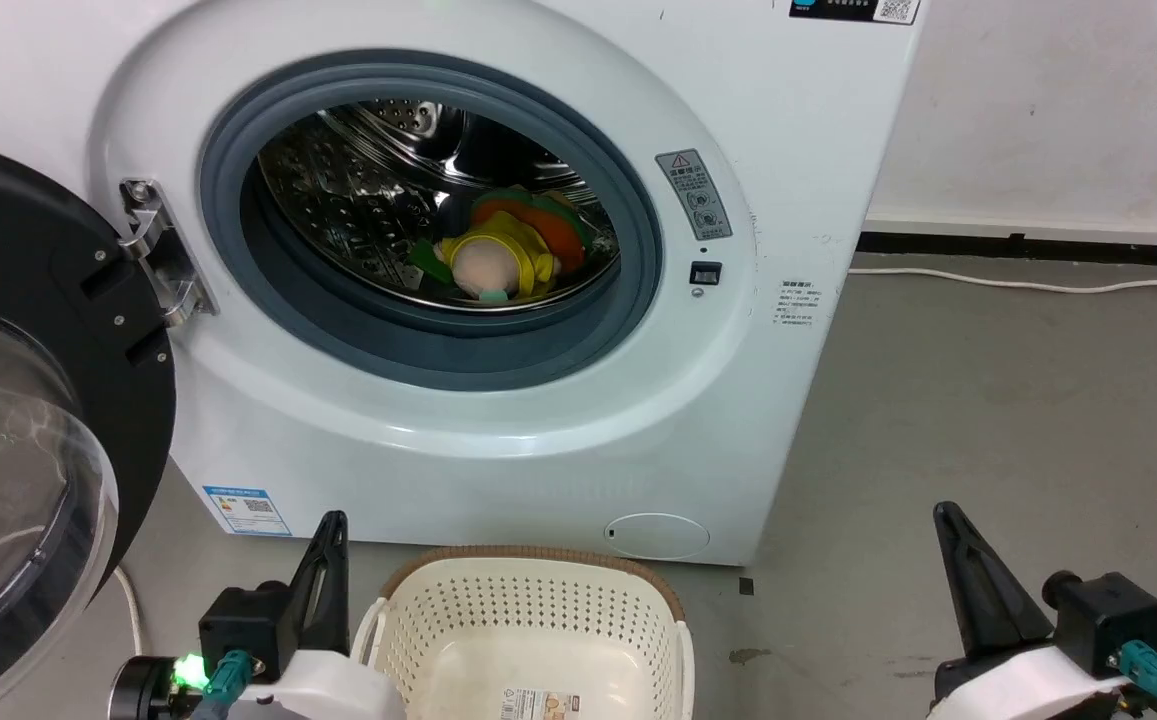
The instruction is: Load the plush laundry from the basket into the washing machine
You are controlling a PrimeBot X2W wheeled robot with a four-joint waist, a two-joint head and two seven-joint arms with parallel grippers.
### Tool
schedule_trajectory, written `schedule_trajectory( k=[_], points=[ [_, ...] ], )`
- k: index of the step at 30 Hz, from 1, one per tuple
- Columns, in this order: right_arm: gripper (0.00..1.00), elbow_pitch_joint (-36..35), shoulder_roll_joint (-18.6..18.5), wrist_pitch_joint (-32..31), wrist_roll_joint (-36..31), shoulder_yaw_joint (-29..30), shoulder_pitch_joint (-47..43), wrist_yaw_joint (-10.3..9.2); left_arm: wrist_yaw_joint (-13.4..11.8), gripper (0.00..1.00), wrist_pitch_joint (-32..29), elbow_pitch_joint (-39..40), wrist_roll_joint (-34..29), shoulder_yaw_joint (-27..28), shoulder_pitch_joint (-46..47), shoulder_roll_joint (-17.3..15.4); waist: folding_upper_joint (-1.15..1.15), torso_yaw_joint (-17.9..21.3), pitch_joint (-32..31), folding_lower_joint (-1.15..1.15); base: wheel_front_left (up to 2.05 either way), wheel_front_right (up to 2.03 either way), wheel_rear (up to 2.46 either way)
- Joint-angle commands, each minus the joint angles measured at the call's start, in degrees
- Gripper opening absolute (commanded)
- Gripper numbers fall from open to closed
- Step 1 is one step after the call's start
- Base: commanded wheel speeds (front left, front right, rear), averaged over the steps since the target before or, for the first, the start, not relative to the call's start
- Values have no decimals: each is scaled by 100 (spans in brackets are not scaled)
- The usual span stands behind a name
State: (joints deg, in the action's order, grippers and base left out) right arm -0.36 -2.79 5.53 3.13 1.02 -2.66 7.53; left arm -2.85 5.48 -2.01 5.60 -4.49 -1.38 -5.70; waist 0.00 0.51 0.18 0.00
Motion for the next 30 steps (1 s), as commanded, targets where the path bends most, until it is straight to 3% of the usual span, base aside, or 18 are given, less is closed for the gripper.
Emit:
schedule_trajectory(
  k=[1, 30],
  points=[
    [0, 21, -6, -41, -47, -15, 111, -2, 16, 0, -40, 36, -68, 40, 73, 39, 0, -1, 0, 0, 0, 0, 0],
    [0, 31, -8, -407, -237, -77, 222, -4, 208, 0, -402, 153, -419, 332, 119, 212, 0, -37, -13, 0, 0, 0, 0]
  ],
)
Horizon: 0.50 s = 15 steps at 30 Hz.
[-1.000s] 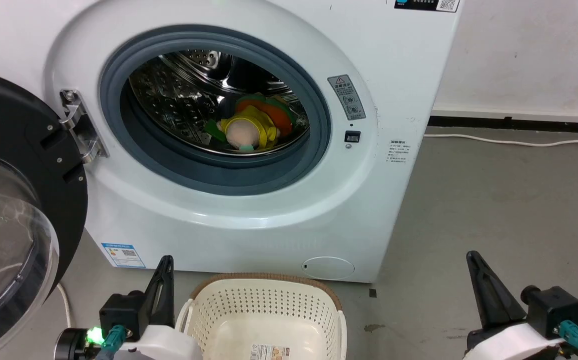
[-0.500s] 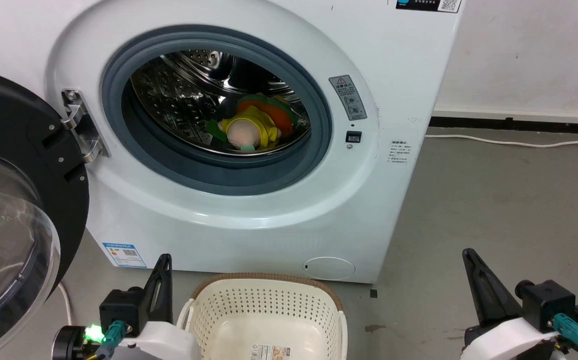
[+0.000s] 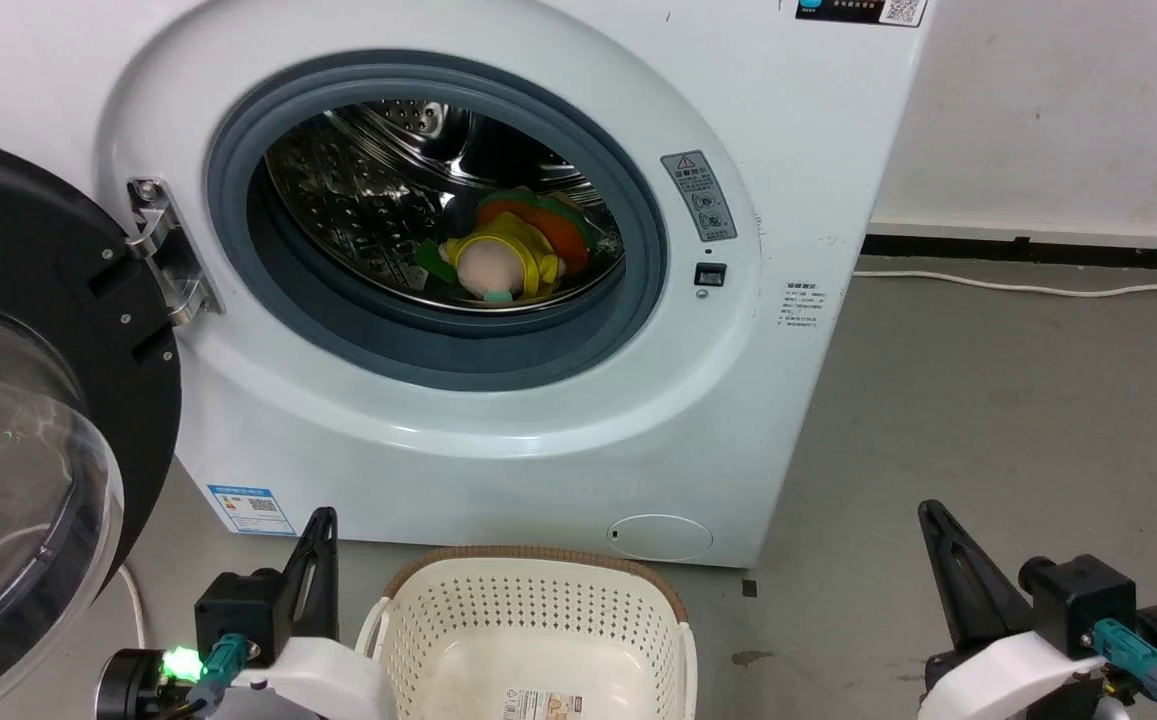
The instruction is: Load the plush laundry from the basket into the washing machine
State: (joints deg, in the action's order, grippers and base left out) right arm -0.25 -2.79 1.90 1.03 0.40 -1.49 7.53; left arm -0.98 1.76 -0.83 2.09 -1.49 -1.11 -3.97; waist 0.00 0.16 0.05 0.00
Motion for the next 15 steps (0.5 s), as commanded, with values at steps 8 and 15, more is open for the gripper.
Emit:
schedule_trajectory(
  k=[8, 15],
  points=[
    [0, 24, -9, -161, -88, -35, 140, -4, 83, 0, -148, 74, -182, 126, 107, 96, 0, -13, -4, 0, 0, 0, 0],
    [0, 25, -9, -190, -103, -40, 149, -4, 98, 0, -176, 83, -209, 149, 111, 109, 0, -16, -5, 0, 0, 0, 0]
  ],
)
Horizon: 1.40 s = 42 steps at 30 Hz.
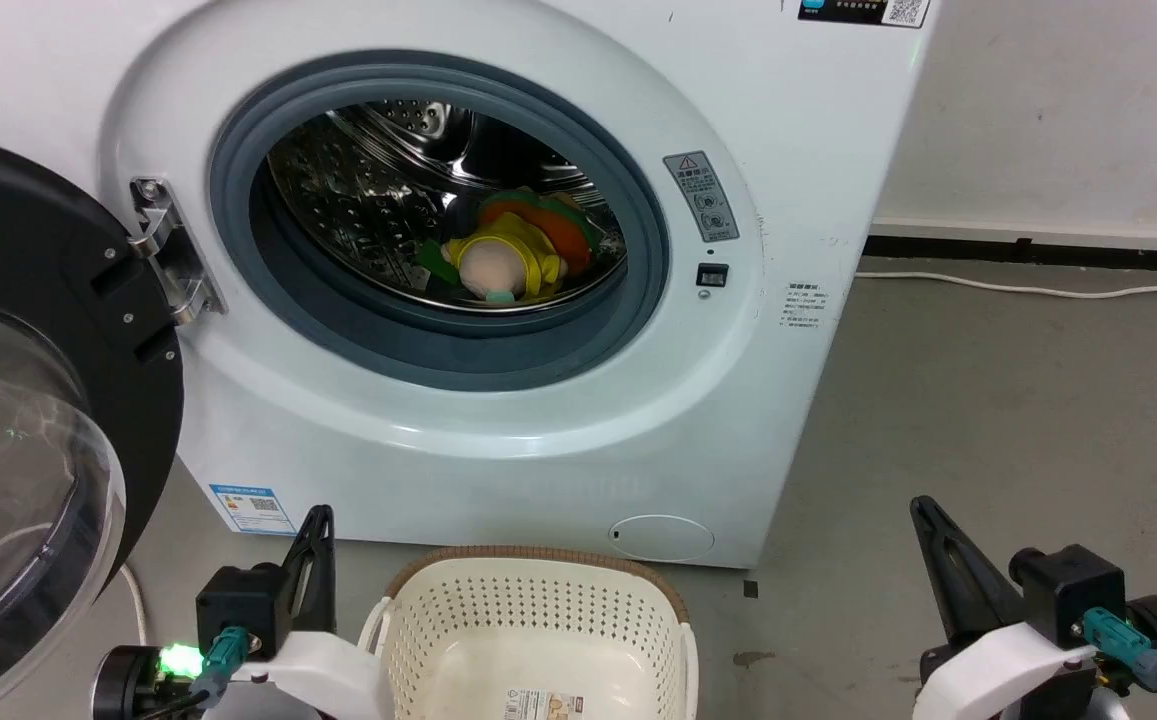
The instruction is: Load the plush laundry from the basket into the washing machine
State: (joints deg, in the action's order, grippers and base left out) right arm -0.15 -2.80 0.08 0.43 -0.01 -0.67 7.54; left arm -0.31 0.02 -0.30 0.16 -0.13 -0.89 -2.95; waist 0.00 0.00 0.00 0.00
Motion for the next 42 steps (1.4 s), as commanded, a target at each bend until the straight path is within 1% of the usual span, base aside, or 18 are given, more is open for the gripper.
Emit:
schedule_trajectory(
  k=[1, 42],
  points=[
    [0, 15, -8, -8, -43, 1, 67, -5, 31, 0, -2, 30, -16, 13, 89, 7, 0, 0, 0, 0, 0, 0, 0],
    [0, 15, -8, -8, -43, 1, 67, -5, 31, 0, -2, 30, -16, 13, 89, 7, 0, 0, 0, 0, 0, 0, 0]
  ],
)
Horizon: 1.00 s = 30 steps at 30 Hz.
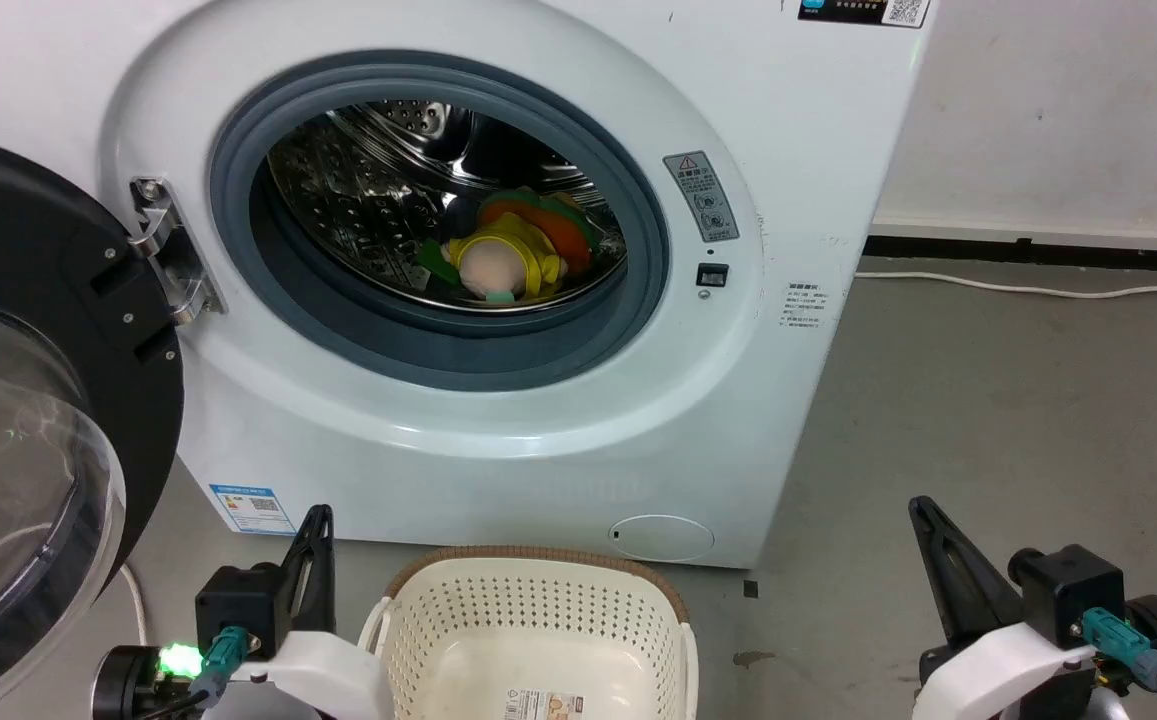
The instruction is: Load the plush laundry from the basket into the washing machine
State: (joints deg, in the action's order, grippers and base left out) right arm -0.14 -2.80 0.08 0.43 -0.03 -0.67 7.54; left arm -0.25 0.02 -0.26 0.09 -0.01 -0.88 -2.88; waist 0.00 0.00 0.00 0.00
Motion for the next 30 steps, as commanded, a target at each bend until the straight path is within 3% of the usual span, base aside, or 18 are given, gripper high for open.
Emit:
schedule_trajectory(
  k=[1, 30],
  points=[
    [0, 14, -8, -8, -43, 3, 67, -5, 25, 0, -2, 26, -9, 1, 88, 1, 0, 0, 0, 0, 0, 0, 0],
    [0, 14, -8, -8, -43, 3, 67, -5, 25, 0, -2, 26, -9, 1, 88, 1, 0, 0, 0, 0, 0, 0, 0]
  ],
)
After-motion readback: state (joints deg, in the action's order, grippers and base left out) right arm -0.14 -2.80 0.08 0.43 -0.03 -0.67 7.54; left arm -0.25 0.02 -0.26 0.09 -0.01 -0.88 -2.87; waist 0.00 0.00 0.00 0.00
